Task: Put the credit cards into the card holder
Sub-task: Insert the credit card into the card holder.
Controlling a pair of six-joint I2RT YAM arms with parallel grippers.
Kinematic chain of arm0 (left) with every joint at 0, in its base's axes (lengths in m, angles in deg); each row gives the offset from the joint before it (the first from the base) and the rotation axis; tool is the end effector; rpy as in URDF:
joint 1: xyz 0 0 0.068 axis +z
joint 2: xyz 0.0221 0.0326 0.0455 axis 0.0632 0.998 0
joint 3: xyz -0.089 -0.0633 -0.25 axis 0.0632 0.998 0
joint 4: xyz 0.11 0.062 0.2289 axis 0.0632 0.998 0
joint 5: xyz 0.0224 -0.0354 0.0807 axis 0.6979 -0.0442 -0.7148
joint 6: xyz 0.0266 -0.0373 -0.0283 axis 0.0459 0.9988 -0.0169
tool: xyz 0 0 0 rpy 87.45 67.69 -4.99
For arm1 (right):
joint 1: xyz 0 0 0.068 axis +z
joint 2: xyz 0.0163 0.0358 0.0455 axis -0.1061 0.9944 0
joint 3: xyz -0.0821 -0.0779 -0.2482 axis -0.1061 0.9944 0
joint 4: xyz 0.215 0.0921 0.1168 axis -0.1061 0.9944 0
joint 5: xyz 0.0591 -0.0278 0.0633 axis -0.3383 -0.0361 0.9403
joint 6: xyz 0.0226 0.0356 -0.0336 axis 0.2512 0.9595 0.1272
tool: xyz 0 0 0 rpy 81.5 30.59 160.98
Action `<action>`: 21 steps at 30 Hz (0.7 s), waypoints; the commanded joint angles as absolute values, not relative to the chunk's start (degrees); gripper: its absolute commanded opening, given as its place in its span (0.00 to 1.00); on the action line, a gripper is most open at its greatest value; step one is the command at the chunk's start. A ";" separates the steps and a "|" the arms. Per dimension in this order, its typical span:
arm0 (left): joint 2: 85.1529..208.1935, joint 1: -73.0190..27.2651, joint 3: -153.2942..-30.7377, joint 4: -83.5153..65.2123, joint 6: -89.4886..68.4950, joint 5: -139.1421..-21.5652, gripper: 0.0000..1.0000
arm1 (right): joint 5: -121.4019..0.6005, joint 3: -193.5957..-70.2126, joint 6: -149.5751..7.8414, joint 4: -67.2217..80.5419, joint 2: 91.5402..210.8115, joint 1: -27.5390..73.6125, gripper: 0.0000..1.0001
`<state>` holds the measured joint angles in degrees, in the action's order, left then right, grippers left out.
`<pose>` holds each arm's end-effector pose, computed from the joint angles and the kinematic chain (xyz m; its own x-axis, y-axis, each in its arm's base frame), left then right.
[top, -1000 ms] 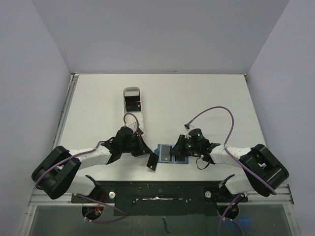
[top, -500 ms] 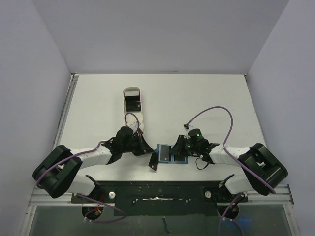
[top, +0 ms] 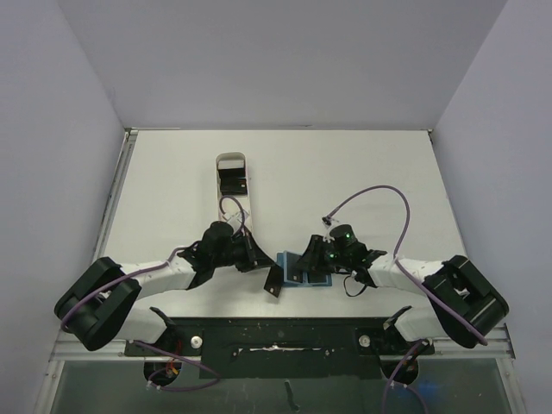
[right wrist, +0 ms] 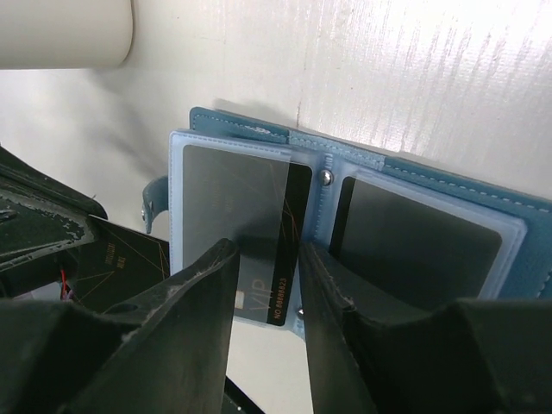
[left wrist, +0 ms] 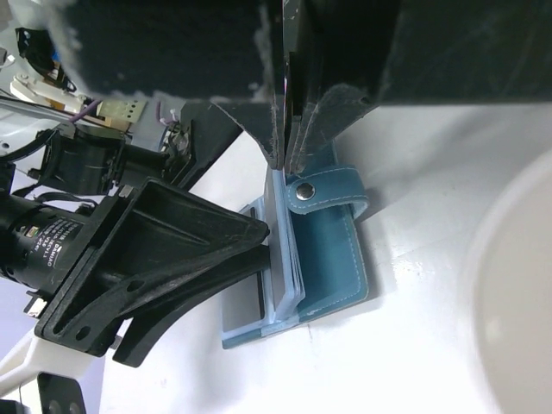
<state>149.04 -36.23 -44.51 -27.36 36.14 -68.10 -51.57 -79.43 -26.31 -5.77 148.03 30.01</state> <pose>0.1835 -0.1693 0.1535 -0.9214 -0.2678 -0.2814 0.0818 0.5744 -0.8145 0.1834 0.1462 0.1325 -0.9160 0.2592 -0.3061 -0.0274 0.7209 0.6925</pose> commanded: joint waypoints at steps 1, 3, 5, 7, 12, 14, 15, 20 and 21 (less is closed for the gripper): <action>147.73 -37.07 -44.85 -33.65 36.89 -66.43 0.00 | -52.46 -81.36 -26.86 -4.91 144.17 30.51 0.38; 148.43 -37.24 -44.81 -34.61 37.19 -66.30 0.00 | -52.36 -81.30 -26.66 -5.03 142.77 30.60 0.42; 148.90 -37.48 -44.81 -35.28 37.40 -66.16 0.00 | -52.08 -81.32 -26.41 -5.17 142.06 30.69 0.46; 149.21 -37.68 -44.88 -35.91 37.59 -66.12 0.00 | -51.88 -81.32 -26.40 -5.27 141.61 30.74 0.48; 147.84 -37.77 -45.50 -32.07 36.57 -68.31 0.00 | -53.89 -80.97 -27.02 -4.35 141.90 30.82 0.38; 146.49 -37.77 -46.46 -27.17 35.22 -70.68 0.00 | -54.53 -80.94 -27.21 -3.75 142.68 30.82 0.36; 145.71 -37.77 -46.98 -24.64 34.47 -72.04 0.00 | -54.62 -80.84 -27.23 -3.70 143.10 30.78 0.35; 142.09 -37.77 -47.67 -17.95 33.27 -75.40 0.00 | -54.73 -80.53 -27.14 -4.19 144.32 30.82 0.32; 141.76 -37.84 -47.56 -17.99 33.52 -75.32 0.00 | -54.71 -80.53 -27.14 -4.20 144.48 30.78 0.32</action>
